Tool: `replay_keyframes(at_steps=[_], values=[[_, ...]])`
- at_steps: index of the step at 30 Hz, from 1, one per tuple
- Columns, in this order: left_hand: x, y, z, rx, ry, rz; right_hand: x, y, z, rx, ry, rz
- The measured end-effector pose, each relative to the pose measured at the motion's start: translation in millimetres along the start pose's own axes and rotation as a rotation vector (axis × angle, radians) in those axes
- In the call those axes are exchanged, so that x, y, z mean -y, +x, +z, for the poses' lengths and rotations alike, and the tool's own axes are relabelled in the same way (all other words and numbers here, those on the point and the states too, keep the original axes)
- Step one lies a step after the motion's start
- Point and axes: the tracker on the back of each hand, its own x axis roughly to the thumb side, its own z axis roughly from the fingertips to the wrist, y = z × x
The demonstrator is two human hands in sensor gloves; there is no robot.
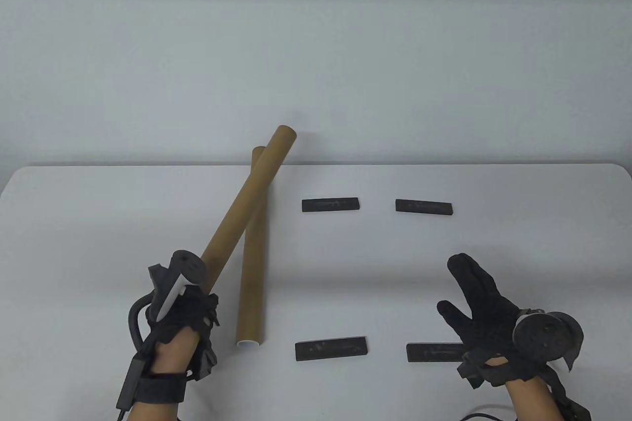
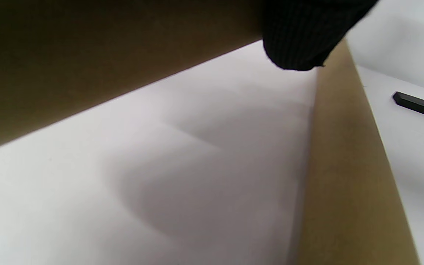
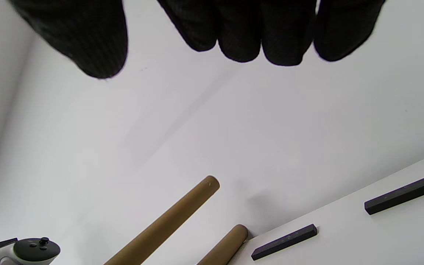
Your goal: Roll up papers and store in mailing tubes
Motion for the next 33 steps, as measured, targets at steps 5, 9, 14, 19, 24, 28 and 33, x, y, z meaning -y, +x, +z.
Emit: replay_keyframes(at_steps=[5, 9, 14, 19, 24, 28, 33], values=[[-11.7, 2.8, -20.5, -0.066, -0.094, 0.072, 0.9, 0.4, -0.4, -0.006, 0.01, 0.001], [-11.3, 7.4, -36.3, -0.152, -0.126, 0.057, 1.6, -0.4, -0.8, -0.008, 0.008, -0.002], [-2.7, 15.0, -52.3, -0.232, -0.132, 0.004, 0.6, -0.1, -0.6, 0.0, 0.022, 0.013], [3.5, 21.7, -63.0, -0.267, -0.147, -0.02, -0.4, -0.4, -0.9, 0.002, 0.027, 0.011], [11.9, 28.0, -73.6, -0.279, -0.165, -0.031, -1.8, -0.2, -0.7, 0.008, 0.037, 0.023], [19.7, 29.0, -81.1, -0.28, -0.199, -0.038, -2.8, -0.4, -0.7, 0.005, 0.042, 0.021], [27.6, 27.1, -88.5, -0.283, -0.202, -0.082, -5.0, -0.1, -0.9, 0.002, 0.053, 0.024]])
